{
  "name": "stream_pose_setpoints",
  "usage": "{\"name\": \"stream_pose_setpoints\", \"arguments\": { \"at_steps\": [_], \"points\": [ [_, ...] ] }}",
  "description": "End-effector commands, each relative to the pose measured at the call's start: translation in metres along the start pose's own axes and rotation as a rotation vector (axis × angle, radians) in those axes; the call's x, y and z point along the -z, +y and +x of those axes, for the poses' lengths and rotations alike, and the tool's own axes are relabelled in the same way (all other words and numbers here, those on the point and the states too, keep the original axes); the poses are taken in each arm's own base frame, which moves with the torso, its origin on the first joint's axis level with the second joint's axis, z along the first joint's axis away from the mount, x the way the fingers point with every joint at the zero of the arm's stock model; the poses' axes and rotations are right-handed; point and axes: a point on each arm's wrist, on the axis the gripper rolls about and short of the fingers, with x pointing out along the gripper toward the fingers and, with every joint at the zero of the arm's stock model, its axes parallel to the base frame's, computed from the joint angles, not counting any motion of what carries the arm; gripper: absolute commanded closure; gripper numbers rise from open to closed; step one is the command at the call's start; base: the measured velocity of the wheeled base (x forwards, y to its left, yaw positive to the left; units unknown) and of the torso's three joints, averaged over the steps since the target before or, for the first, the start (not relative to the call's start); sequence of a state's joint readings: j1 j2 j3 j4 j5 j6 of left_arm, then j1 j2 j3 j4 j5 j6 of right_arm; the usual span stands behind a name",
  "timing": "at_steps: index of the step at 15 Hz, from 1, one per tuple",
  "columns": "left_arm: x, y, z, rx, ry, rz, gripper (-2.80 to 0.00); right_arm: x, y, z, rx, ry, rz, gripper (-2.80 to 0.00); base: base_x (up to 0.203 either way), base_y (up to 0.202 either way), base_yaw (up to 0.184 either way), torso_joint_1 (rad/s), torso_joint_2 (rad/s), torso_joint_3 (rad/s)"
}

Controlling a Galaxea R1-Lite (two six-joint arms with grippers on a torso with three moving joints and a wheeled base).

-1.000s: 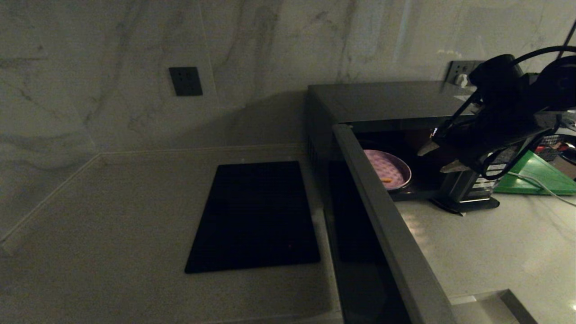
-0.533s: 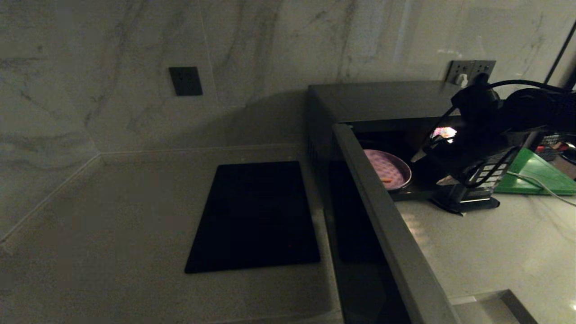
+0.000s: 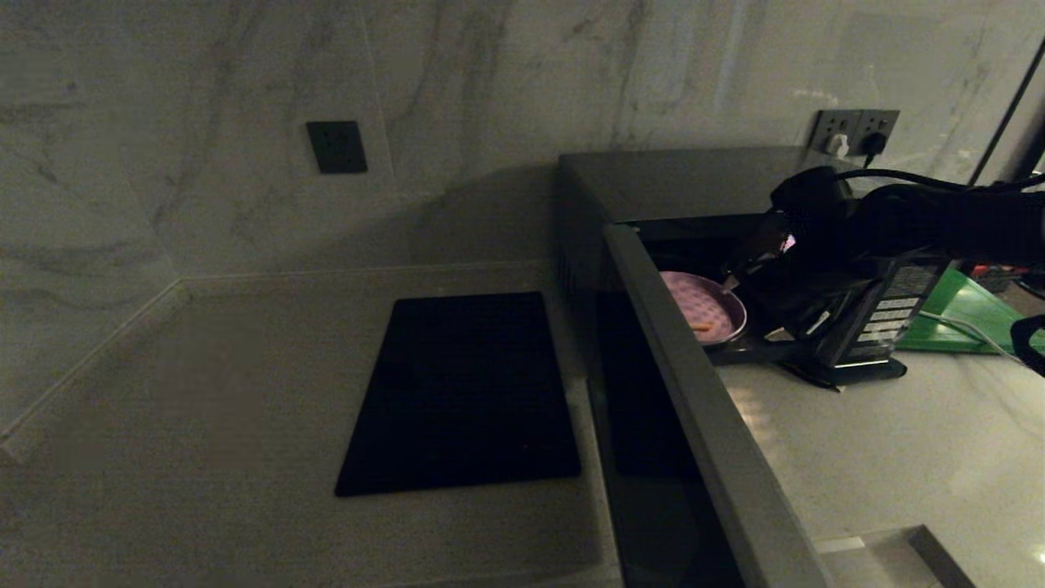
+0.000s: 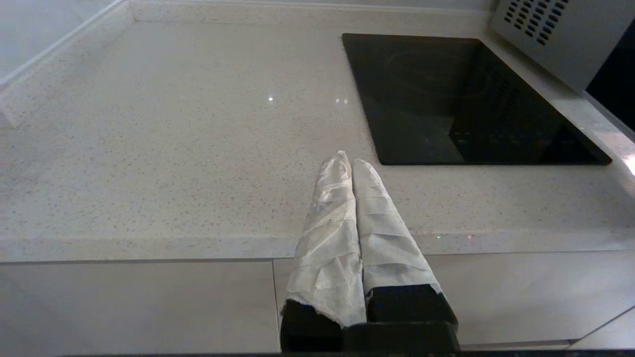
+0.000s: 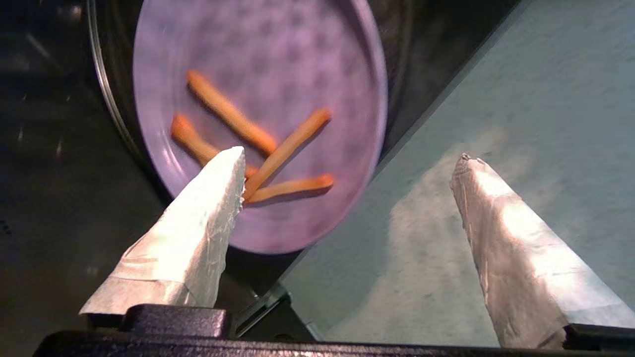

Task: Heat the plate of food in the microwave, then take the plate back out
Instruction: Take the plate out of the microwave

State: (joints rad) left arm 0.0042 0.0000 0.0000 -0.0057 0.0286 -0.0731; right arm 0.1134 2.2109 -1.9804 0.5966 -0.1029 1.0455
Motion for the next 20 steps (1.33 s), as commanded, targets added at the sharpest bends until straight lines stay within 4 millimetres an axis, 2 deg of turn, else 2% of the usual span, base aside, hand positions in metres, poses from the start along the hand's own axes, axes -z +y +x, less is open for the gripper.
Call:
{"name": "stream_pose_setpoints", "arguments": {
  "at_steps": [1, 10, 20],
  "points": [
    [0.0, 0.0, 0.0, -0.001, 0.001, -0.001, 0.0, 0.007, 0.0, 0.01, 0.016, 0.017, 0.004, -2.8, 0.0, 0.0, 0.0, 0.0, 0.0, 0.0],
    [0.0, 0.0, 0.0, -0.001, 0.001, -0.001, 0.0, 0.017, -0.009, 0.046, 0.069, 0.043, 0.007, -2.8, 0.0, 0.0, 0.0, 0.0, 0.0, 0.0],
    [0.0, 0.0, 0.0, -0.001, 0.001, -0.001, 0.0, 0.02, -0.011, 0.055, 0.084, 0.051, 0.004, -2.8, 0.0, 0.0, 0.0, 0.0, 0.0, 0.0]
  ]
}}
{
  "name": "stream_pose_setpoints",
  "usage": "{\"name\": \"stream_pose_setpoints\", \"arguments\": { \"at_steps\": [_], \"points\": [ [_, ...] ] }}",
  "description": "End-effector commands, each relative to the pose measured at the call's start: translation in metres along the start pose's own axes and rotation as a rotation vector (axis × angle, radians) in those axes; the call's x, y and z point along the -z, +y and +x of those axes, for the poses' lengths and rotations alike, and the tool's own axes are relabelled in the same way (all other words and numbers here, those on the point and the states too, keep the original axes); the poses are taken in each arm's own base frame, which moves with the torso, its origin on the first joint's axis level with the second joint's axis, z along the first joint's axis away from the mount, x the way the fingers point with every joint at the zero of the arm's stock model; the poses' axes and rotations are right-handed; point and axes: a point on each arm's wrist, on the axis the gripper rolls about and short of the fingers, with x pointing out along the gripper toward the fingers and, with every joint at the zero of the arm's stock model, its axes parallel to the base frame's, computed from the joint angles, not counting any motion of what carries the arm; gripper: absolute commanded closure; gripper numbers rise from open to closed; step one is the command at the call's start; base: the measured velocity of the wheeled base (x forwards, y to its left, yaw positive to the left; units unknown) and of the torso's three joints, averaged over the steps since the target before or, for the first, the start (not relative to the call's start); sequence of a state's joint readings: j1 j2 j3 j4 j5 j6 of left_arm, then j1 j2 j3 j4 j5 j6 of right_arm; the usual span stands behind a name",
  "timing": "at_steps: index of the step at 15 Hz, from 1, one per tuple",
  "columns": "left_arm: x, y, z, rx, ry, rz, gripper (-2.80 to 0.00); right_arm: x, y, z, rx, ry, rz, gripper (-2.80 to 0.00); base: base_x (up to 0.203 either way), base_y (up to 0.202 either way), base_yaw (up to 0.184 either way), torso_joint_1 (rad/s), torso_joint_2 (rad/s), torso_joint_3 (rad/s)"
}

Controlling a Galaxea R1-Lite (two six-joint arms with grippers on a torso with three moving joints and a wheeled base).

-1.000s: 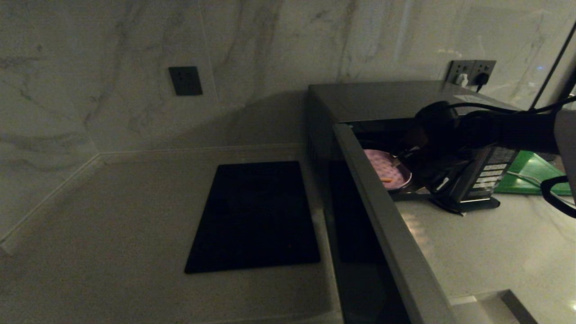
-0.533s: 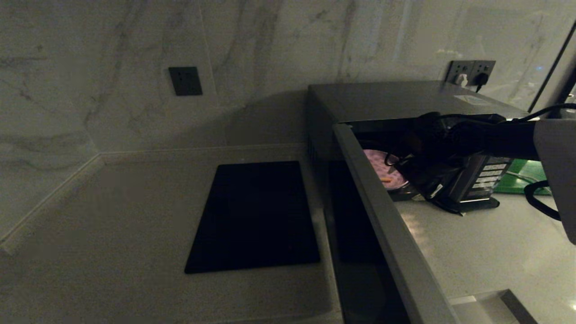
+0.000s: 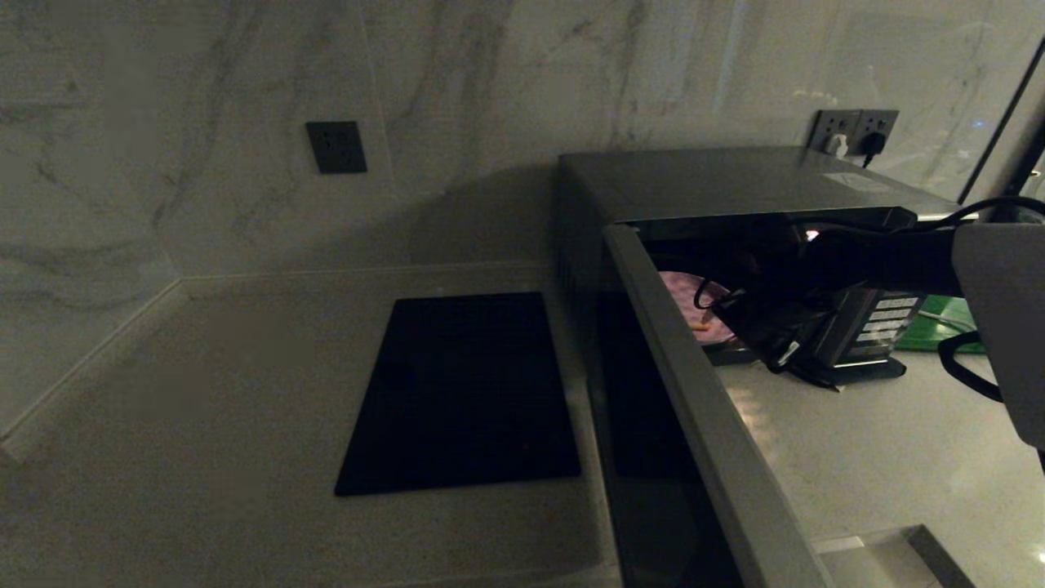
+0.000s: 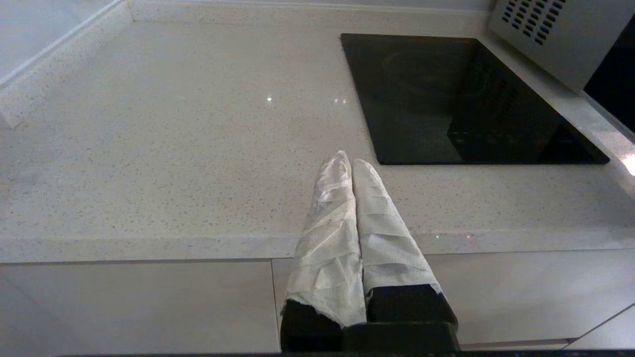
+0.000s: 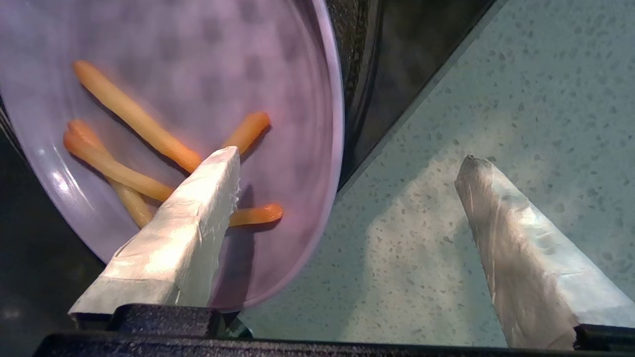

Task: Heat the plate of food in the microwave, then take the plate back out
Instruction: Take the plate out of the microwave

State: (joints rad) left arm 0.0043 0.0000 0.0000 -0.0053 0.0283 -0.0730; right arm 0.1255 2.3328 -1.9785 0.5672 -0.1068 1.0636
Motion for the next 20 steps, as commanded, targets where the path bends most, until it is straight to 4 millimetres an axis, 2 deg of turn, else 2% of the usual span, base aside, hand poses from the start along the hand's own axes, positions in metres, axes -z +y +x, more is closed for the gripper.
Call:
{"name": "stream_pose_setpoints", "arguments": {
  "at_steps": [1, 5, 9, 20],
  "points": [
    [0.0, 0.0, 0.0, -0.001, 0.001, -0.001, 0.0, 0.0, 0.0, 0.001, 0.005, 0.002, 0.005, -2.8, 0.0, 0.0, 0.0, 0.0, 0.0, 0.0],
    [0.0, 0.0, 0.0, -0.001, 0.001, -0.001, 0.0, -0.001, -0.001, -0.002, 0.027, -0.038, 0.012, -2.8, 0.0, 0.0, 0.0, 0.0, 0.0, 0.0],
    [0.0, 0.0, 0.0, -0.001, 0.001, -0.001, 0.0, -0.002, -0.001, -0.015, 0.031, -0.043, 0.061, -2.8, 0.0, 0.0, 0.0, 0.0, 0.0, 0.0],
    [0.0, 0.0, 0.0, -0.001, 0.001, -0.001, 0.0, 0.004, -0.009, -0.003, 0.074, -0.018, 0.085, -2.8, 0.0, 0.0, 0.0, 0.0, 0.0, 0.0]
  ]
}}
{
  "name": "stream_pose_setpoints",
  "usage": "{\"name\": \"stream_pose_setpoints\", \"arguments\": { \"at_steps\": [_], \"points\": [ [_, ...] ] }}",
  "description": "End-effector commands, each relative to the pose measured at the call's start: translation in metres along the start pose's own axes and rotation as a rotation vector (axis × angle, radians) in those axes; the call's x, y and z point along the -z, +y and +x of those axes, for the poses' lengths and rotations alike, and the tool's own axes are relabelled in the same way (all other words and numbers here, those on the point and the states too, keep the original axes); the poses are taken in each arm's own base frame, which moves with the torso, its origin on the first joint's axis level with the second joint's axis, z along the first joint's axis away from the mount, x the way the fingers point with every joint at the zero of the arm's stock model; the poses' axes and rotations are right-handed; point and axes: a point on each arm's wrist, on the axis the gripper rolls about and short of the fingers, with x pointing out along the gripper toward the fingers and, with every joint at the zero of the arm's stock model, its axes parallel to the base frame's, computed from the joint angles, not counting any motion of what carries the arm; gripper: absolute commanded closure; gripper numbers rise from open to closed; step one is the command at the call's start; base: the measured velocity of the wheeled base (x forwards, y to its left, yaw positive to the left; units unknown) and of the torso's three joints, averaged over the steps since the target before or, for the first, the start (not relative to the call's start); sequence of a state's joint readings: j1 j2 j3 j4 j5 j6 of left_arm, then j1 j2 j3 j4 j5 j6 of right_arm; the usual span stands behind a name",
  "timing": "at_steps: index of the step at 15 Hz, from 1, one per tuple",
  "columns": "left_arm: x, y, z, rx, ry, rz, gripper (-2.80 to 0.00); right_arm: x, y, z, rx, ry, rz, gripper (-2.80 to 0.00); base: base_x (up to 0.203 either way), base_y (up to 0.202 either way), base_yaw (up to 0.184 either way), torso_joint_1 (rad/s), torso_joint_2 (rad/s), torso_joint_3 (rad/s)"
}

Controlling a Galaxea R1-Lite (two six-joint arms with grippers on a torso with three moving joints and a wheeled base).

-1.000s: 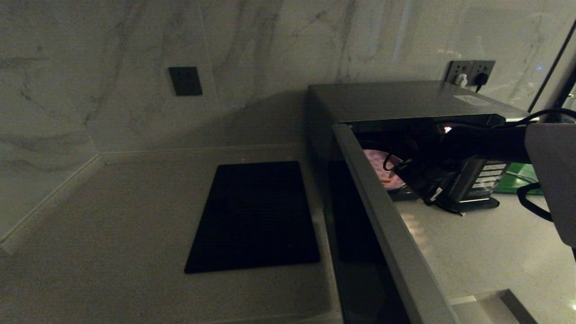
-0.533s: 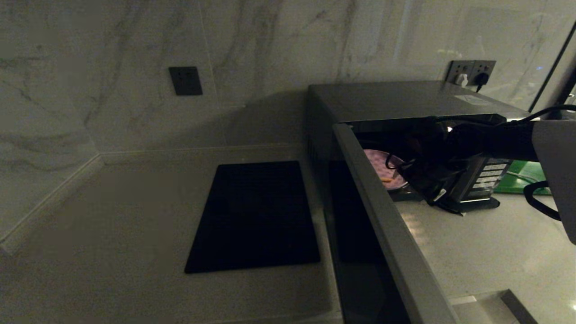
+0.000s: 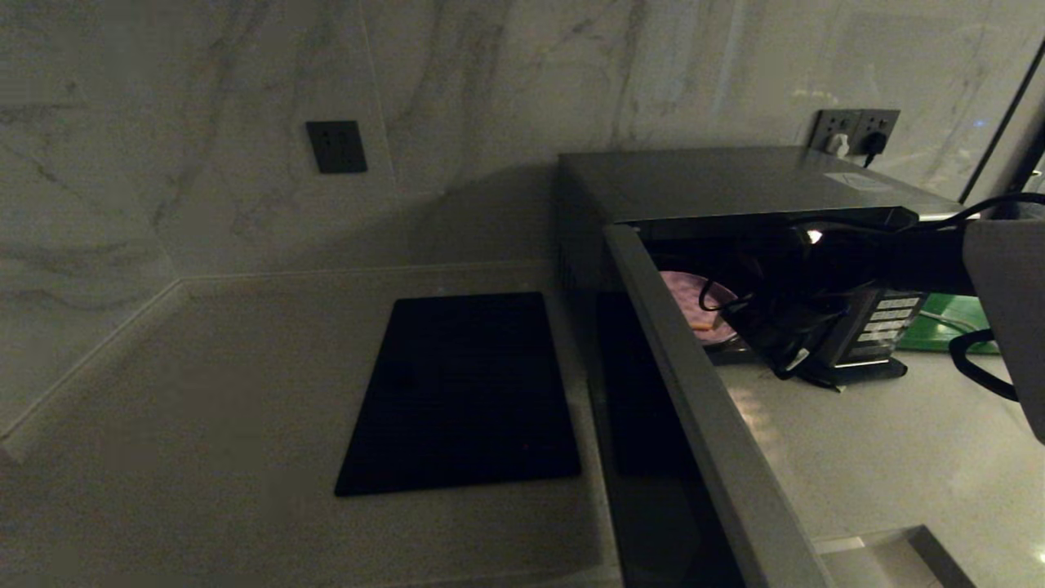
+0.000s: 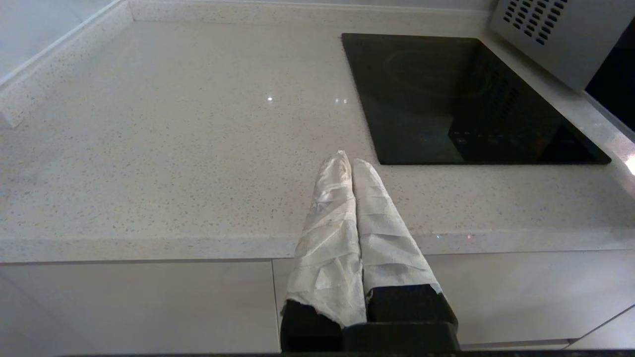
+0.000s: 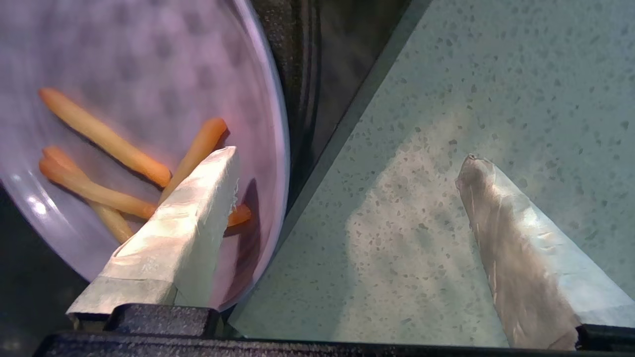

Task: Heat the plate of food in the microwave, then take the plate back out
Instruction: Take the plate out of the microwave

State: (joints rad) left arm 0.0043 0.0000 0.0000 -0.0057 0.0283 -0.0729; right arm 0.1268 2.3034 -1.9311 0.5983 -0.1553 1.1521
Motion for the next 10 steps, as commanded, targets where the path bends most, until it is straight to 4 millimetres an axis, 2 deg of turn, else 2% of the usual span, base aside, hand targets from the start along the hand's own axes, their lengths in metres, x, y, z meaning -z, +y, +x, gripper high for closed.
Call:
{"name": "stream_pose_setpoints", "arguments": {
  "at_steps": [1, 10],
  "points": [
    [-0.0001, 0.0, 0.0001, -0.001, 0.001, -0.001, 0.0, 0.0018, -0.0021, 0.0039, 0.016, 0.003, 0.002, -2.8, 0.0, 0.0, 0.0, 0.0, 0.0, 0.0],
    [-0.0001, 0.0, 0.0001, -0.001, 0.001, -0.001, 0.0, 0.0003, -0.0061, -0.0014, 0.063, -0.047, 0.0, -2.8, 0.0, 0.0, 0.0, 0.0, 0.0, 0.0]
  ]
}}
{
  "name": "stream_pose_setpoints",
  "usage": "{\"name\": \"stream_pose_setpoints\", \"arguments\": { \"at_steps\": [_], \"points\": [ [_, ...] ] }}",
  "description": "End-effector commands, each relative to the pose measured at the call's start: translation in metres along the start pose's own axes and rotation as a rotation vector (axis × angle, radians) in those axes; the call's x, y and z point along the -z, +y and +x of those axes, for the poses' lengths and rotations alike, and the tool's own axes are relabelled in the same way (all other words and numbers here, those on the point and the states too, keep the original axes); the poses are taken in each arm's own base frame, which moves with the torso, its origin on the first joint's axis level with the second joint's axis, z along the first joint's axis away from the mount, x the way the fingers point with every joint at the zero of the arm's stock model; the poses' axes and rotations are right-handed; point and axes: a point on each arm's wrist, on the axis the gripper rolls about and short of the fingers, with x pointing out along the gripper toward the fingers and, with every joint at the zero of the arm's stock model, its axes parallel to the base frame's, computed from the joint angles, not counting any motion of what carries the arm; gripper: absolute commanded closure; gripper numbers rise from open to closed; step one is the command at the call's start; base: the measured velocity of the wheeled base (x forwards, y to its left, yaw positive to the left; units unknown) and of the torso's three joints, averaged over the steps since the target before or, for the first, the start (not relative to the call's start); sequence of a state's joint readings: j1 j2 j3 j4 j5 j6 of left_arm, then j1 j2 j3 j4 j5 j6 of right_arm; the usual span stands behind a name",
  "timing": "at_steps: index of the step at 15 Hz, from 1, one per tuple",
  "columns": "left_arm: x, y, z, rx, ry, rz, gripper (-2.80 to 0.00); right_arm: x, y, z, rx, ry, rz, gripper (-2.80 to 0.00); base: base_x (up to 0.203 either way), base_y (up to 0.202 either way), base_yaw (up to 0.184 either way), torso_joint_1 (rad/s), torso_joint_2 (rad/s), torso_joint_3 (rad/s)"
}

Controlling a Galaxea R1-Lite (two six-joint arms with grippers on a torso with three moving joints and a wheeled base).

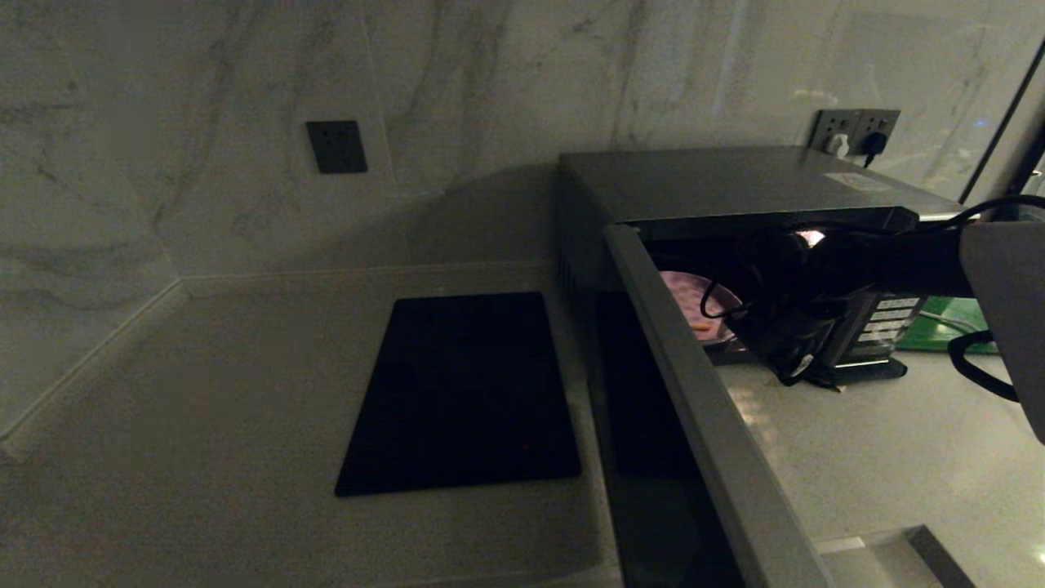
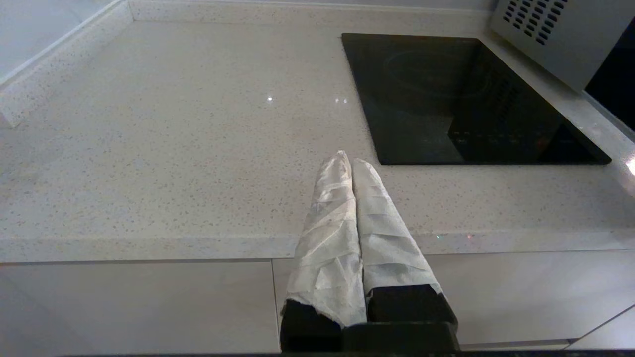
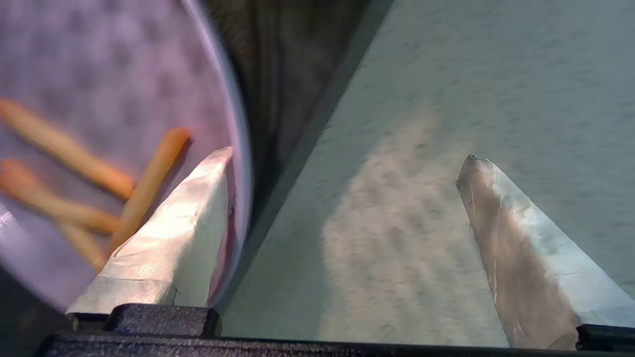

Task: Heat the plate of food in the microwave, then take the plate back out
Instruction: Take the plate out of the microwave

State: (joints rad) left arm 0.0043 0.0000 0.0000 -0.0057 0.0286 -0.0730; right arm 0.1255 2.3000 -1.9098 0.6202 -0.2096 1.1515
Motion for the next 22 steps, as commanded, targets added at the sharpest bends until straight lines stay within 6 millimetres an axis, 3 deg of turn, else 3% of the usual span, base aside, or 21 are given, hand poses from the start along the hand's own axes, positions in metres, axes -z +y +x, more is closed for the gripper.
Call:
{"name": "stream_pose_setpoints", "arguments": {
  "at_steps": [1, 22],
  "points": [
    [-0.0001, 0.0, 0.0001, -0.001, 0.001, -0.001, 0.0, -0.0016, 0.0001, -0.0055, 0.001, -0.015, 0.009, -2.8, 0.0, 0.0, 0.0, 0.0, 0.0, 0.0],
    [-0.0001, 0.0, 0.0001, -0.001, 0.001, -0.001, 0.0, -0.005, -0.0057, -0.0096, 0.017, -0.008, 0.033, -2.8, 0.0, 0.0, 0.0, 0.0, 0.0, 0.0]
  ]
}}
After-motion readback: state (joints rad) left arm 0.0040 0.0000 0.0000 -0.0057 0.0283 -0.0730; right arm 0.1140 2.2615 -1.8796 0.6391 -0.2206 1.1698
